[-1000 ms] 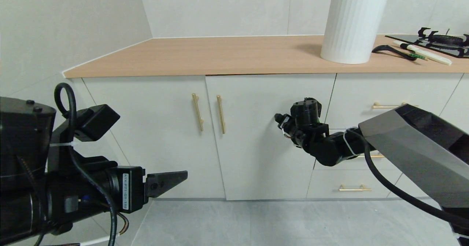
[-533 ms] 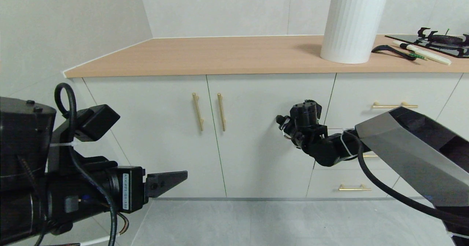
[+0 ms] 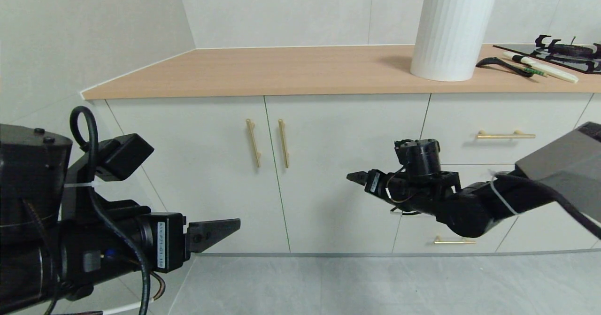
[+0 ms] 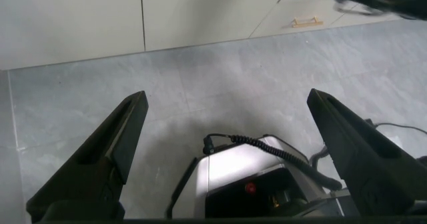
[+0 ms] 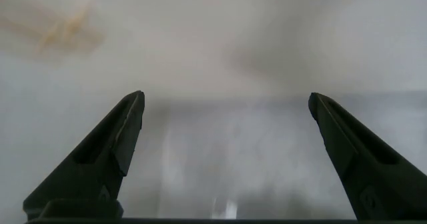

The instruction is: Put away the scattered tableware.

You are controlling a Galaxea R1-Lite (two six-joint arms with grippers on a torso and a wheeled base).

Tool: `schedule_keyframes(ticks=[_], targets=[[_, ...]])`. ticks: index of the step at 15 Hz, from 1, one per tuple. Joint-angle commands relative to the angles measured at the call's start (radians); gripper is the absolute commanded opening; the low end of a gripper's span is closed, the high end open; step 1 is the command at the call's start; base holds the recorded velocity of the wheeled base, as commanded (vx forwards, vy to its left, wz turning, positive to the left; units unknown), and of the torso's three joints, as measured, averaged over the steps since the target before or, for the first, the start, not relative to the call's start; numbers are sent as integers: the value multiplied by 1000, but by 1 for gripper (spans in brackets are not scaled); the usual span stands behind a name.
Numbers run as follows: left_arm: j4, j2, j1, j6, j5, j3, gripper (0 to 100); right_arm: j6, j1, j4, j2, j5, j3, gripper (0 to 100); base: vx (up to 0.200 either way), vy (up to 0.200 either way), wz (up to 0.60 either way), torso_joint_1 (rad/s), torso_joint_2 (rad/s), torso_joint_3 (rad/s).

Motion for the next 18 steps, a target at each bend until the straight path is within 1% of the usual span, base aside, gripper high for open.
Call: schedule_keyframes(ticks=[1, 2, 3, 5, 6, 7, 8, 9, 10, 11, 12, 13, 14, 15, 16, 17, 18], targets=[[0, -2, 0, 0, 0, 0, 100, -40, 3, -19, -133, 26, 88, 100, 0, 0, 0, 0, 0, 0], [0, -2, 0, 0, 0, 0, 100, -42, 3, -19, -136, 26, 90, 100, 0, 0, 0, 0, 0, 0], [-2, -18, 1, 0, 2, 0, 100, -124, 3, -25, -219, 20, 160, 100, 0, 0, 0, 0, 0, 0], [-12, -71, 7, 0, 0, 0, 100, -233, 6, -25, -365, -9, 278, 100, 0, 0, 0, 0, 0, 0], [-32, -134, 24, 0, 0, 8, 100, -298, 4, -23, -484, -35, 352, 100, 0, 0, 0, 0, 0, 0], [-41, -191, 49, 0, -3, 18, 100, -324, 3, -23, -570, -72, 407, 100, 0, 0, 0, 0, 0, 0], [-43, -249, 69, 0, -11, 38, 100, -347, -1, -23, -667, -130, 472, 100, 0, 0, 0, 0, 0, 0], [-41, -312, 72, 1, -11, 75, 100, -358, -1, -23, -754, -176, 538, 100, 0, 0, 0, 0, 0, 0], [-41, -338, 72, 3, -12, 92, 100, -361, -2, -23, -800, -195, 579, 100, 0, 0, 0, 0, 0, 0], [-40, -469, 84, 27, -11, 167, 100, -396, -16, -12, -1007, -208, 722, 100, 0, 0, 0, 0, 0, 0], [-38, -513, 95, 44, -11, 192, 100, -408, -25, -8, -1072, -208, 762, 100, 0, 0, 0, 0, 0, 0], [-35, -617, 130, 75, -11, 253, 100, -444, -60, 21, -1234, -208, 837, 100, 0, 0, 0, 0, 0, 0], [-35, -680, 149, 80, -11, 282, 100, -464, -96, 86, -1376, -208, 877, 100, 0, 0, 0, 0, 0, 0], [-35, -699, 152, 80, -11, 290, 100, -467, -106, 110, -1415, -208, 883, 100, 0, 0, 0, 0, 0, 0], [-35, -774, 170, 81, -11, 319, 100, -476, -142, 241, -1569, -208, 884, 100, 0, 0, 0, 0, 0, 0], [-21, -857, 199, 83, -11, 345, 100, -511, -162, 411, -1742, -211, 866, 100, 0, 0, 0, 0, 0, 0], [-8, -898, 216, 87, -11, 351, 100, -542, -183, 482, -1811, -216, 858, 100, 0, 0, 0, 0, 0, 0]])
